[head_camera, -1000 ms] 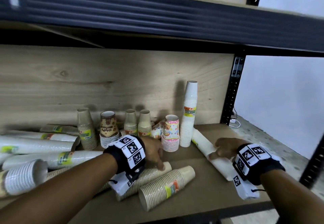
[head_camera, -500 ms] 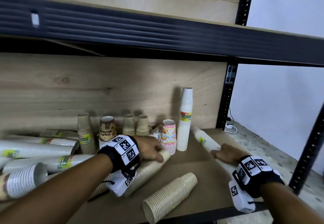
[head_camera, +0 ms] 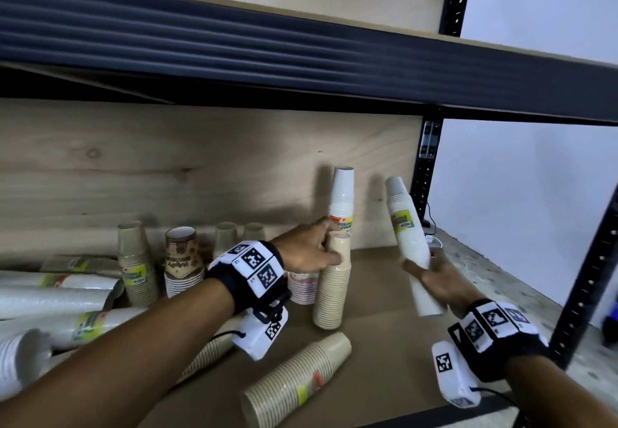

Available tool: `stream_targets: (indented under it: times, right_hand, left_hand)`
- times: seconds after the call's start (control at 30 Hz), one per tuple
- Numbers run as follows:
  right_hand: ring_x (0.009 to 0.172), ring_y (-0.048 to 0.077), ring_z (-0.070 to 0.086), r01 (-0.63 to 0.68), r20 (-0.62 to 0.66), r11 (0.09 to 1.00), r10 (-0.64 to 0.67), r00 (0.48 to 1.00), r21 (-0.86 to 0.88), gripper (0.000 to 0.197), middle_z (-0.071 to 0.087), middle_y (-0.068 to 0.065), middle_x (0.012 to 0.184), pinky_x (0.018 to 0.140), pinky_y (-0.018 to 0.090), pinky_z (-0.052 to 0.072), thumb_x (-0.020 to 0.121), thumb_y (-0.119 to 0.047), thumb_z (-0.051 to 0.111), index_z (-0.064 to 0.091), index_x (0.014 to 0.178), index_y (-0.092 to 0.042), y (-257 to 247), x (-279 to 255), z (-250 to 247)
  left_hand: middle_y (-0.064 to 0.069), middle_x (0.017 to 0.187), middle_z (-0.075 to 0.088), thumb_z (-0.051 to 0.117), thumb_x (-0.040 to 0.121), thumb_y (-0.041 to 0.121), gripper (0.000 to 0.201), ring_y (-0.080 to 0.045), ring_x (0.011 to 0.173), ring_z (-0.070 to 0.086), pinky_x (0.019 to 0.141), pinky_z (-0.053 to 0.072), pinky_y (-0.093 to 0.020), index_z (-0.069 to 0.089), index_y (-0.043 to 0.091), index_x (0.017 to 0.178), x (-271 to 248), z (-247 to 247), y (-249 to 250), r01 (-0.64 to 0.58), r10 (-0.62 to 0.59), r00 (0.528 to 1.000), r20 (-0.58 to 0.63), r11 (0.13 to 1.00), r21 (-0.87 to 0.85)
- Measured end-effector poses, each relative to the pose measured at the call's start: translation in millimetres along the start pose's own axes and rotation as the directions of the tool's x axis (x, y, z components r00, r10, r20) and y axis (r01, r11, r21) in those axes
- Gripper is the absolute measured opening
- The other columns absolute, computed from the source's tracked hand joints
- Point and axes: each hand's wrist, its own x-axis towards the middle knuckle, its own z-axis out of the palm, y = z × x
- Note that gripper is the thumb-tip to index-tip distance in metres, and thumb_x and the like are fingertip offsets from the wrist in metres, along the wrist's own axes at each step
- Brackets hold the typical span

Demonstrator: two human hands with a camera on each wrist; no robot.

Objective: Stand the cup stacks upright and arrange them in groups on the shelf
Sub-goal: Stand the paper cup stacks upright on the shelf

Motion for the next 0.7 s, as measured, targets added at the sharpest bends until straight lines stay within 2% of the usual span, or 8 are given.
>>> stream_targets:
  times: [0.07, 0.13, 0.23, 0.33, 0.4, 0.47, 0.6, 0.7]
  right_hand:
    - [0.094, 0.023, 0.066, 0.025, 0.028, 1.000, -0.025, 0.999, 0.011, 0.062, 0.066, 0.005, 0.106, 0.090, 0.049, 0.053, 0.078, -0.051, 0.074, 0.046, 0.122, -0.018, 0.0, 7.4, -1.7]
    - [0.094, 0.021, 0.066, 0.044, 0.044, 0.999, -0.044, 0.998, 0.001, 0.057, 0.067, 0.005, 0.107, 0.091, 0.047, 0.054, 0.079, -0.048, 0.074, 0.051, 0.120, -0.016, 0.4, 17.4, -4.2]
    - [0.088, 0.013, 0.063, 0.059, 0.038, 0.998, -0.059, 0.998, -0.002, 0.046, 0.065, 0.000, 0.099, 0.079, 0.034, 0.052, 0.082, -0.032, 0.076, 0.053, 0.118, -0.013, 0.0, 28.6, -7.1]
    - [0.081, 0.007, 0.057, 0.087, 0.023, 0.995, -0.086, 0.996, -0.053, 0.044, 0.062, -0.005, 0.094, 0.065, 0.022, 0.042, 0.083, -0.024, 0.077, 0.053, 0.117, -0.011, 0.4, 41.5, -9.6]
    - [0.086, 0.014, 0.057, 0.081, 0.018, 0.993, -0.079, 0.997, -0.084, 0.043, 0.062, -0.001, 0.100, 0.068, 0.025, 0.041, 0.082, -0.023, 0.077, 0.053, 0.116, -0.013, 1.5, 52.7, -9.6]
    - [0.095, 0.018, 0.058, 0.074, 0.021, 0.995, -0.073, 0.997, -0.068, 0.044, 0.065, 0.002, 0.106, 0.079, 0.030, 0.044, 0.079, -0.019, 0.080, 0.055, 0.115, -0.013, 5.3, 64.8, -7.5]
    - [0.101, 0.019, 0.061, 0.079, 0.046, 0.996, -0.077, 0.996, -0.052, 0.046, 0.067, 0.001, 0.108, 0.087, 0.035, 0.048, 0.075, -0.016, 0.083, 0.058, 0.113, -0.015, 14.2, 82.6, -1.5]
    - [0.100, 0.017, 0.058, 0.075, 0.057, 0.996, -0.072, 0.996, -0.052, 0.044, 0.063, -0.005, 0.104, 0.090, 0.039, 0.050, 0.077, -0.017, 0.081, 0.053, 0.111, -0.018, 13.9, 90.0, -2.9]
  left_hand:
    - [0.003, 0.108, 0.062, 0.068, 0.083, 0.028, 0.051, -0.020, 0.103, 0.064, 0.091, 0.054, -0.041, 0.045, 0.024, 0.128, 12.3, 10.4, 1.1, -0.013, 0.013, 1.000, 0.004, 1.000, -0.018]
    - [-0.002, 0.114, 0.064, 0.066, 0.085, 0.028, 0.052, -0.020, 0.105, 0.063, 0.093, 0.052, -0.041, 0.043, 0.022, 0.131, 26.0, 17.7, 4.3, -0.020, 0.020, 1.000, -0.005, 1.000, -0.003]
    - [0.001, 0.114, 0.062, 0.061, 0.090, 0.025, 0.053, -0.016, 0.102, 0.059, 0.091, 0.047, -0.027, 0.037, 0.018, 0.137, 43.6, 23.9, 13.0, -0.040, 0.040, 0.999, -0.008, 0.999, 0.008]
    - [0.008, 0.121, 0.054, 0.054, 0.094, 0.021, 0.057, -0.013, 0.103, 0.053, 0.090, 0.036, -0.018, 0.026, 0.020, 0.144, 60.5, 29.7, 21.9, -0.057, 0.057, 0.998, 0.013, 0.998, 0.011]
    - [0.001, 0.127, 0.055, 0.050, 0.096, 0.017, 0.055, -0.017, 0.112, 0.054, 0.091, 0.033, -0.017, 0.026, 0.021, 0.145, 72.6, 34.5, 25.4, -0.059, 0.059, 0.998, 0.009, 0.998, 0.020]
    - [-0.002, 0.135, 0.054, 0.048, 0.097, 0.015, 0.051, -0.019, 0.124, 0.050, 0.091, 0.030, -0.014, 0.029, 0.020, 0.144, 83.2, 40.0, 26.7, -0.061, 0.061, 0.998, -0.002, 0.997, 0.044]
    - [-0.002, 0.140, 0.051, 0.045, 0.096, 0.010, 0.049, -0.018, 0.128, 0.048, 0.093, 0.030, -0.013, 0.030, 0.018, 0.142, 99.0, 51.9, 27.0, -0.049, 0.048, 0.999, 0.011, 0.997, 0.065]
    - [0.000, 0.147, 0.042, 0.043, 0.093, 0.009, 0.052, -0.019, 0.133, 0.042, 0.109, 0.033, -0.025, 0.029, 0.021, 0.142, 108.9, 60.1, 26.6, -0.043, 0.041, 0.999, 0.036, 0.998, 0.050]
